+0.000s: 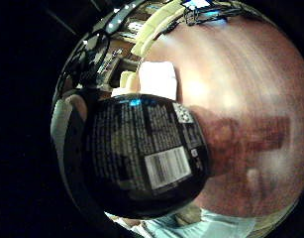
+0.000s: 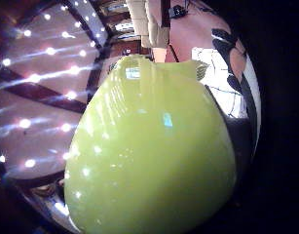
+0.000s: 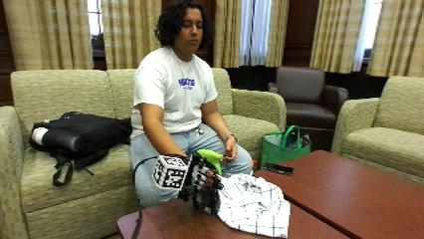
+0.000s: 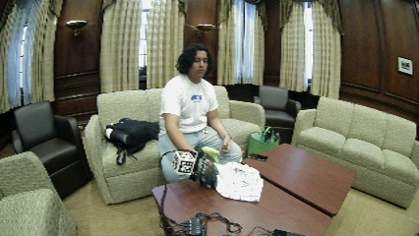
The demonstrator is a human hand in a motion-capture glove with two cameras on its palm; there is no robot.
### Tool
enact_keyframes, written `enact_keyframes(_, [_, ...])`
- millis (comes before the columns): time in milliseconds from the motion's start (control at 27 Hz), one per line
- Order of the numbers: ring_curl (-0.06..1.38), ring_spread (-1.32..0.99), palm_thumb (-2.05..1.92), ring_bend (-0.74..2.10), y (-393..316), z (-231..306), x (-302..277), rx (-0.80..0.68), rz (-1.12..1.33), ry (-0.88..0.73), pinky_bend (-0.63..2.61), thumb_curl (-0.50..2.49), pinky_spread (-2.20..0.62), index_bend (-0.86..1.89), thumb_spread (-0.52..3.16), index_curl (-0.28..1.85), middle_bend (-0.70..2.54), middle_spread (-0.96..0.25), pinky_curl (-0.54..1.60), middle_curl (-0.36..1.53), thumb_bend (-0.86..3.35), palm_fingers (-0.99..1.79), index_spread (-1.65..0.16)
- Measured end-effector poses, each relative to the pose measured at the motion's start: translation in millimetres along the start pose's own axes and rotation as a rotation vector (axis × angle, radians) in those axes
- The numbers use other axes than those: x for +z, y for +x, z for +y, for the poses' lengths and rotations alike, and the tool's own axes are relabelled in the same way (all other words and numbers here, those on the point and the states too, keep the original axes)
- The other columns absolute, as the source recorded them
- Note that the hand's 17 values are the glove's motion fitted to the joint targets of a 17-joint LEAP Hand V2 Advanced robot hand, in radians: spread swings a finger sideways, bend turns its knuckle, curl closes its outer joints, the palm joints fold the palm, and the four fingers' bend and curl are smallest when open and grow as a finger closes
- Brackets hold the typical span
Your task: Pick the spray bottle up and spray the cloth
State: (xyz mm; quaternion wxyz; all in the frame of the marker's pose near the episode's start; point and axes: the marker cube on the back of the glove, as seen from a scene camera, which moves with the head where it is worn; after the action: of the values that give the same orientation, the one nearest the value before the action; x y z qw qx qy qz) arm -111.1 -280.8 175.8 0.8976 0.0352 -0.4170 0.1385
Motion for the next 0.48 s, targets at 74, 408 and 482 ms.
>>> enact_keyframes(74, [0.35, -0.19, 0.96, 0.7, -0.6, -0.7, -0.6, -0.004, 0.006, 0.005, 0.45, 0.49, -0.05, 0.15, 1.03, 0.2, 0.21, -0.08, 0.35, 0.36, 0.01, 0.76, -0.28])
enact_keyframes(408, [0.33, -0.2, 0.95, 0.56, 0.1, 3.0, -0.4, -0.048, 0.004, 0.049, 0.2, 0.54, -0.08, 0.26, 0.85, 0.29, 0.4, -0.15, 0.3, 0.43, -0.04, 1.15, -0.3])
enact_keyframes(482, [0.34, -0.2, 0.94, 0.56, 0.1, 4.0, -0.7, -0.066, -0.006, 0.062, 0.18, 0.55, -0.1, 0.26, 0.8, 0.32, 0.44, -0.17, 0.3, 0.45, -0.04, 1.21, -0.29])
